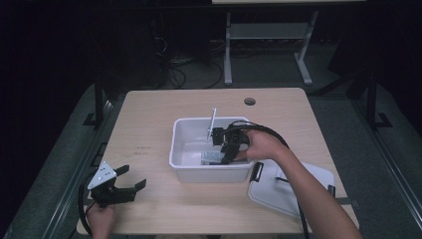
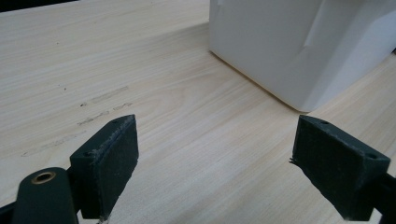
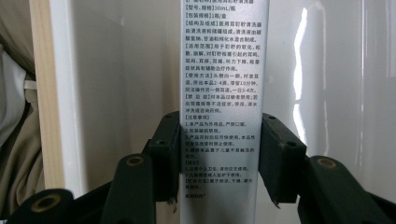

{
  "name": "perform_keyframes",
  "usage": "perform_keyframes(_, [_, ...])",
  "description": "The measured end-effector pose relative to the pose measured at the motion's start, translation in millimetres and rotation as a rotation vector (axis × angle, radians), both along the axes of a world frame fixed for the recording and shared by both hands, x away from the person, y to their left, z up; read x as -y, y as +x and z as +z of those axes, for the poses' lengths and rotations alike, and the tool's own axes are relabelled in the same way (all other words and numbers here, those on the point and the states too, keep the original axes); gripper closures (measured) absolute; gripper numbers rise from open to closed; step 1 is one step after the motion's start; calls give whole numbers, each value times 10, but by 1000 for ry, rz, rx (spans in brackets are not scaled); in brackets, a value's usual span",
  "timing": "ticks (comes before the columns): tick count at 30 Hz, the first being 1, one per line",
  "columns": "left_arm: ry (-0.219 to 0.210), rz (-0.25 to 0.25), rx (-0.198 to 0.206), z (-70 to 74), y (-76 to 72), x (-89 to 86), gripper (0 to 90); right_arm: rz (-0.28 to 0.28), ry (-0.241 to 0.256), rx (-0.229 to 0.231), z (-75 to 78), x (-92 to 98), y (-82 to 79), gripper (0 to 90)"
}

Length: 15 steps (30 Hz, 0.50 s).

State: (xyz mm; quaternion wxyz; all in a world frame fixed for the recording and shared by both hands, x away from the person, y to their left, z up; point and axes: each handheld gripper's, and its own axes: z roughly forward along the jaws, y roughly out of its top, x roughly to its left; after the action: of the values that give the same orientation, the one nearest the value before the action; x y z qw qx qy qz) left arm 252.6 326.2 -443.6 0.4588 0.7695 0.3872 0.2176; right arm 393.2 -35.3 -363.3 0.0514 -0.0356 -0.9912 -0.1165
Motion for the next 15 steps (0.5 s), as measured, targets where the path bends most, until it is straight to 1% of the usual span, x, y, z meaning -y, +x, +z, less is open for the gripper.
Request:
perform_keyframes(6, [1, 0, 0, 0, 0, 1, 136, -1, -6, -2, -6, -11, -8, 538])
perform_keyframes(9, [0, 0, 0, 1, 0, 2, 136, 4, 3, 2, 4, -7, -2, 538])
perform_keyframes(15, [2, -1, 1, 0, 1, 4, 136, -1, 3, 0, 12, -6, -11, 538])
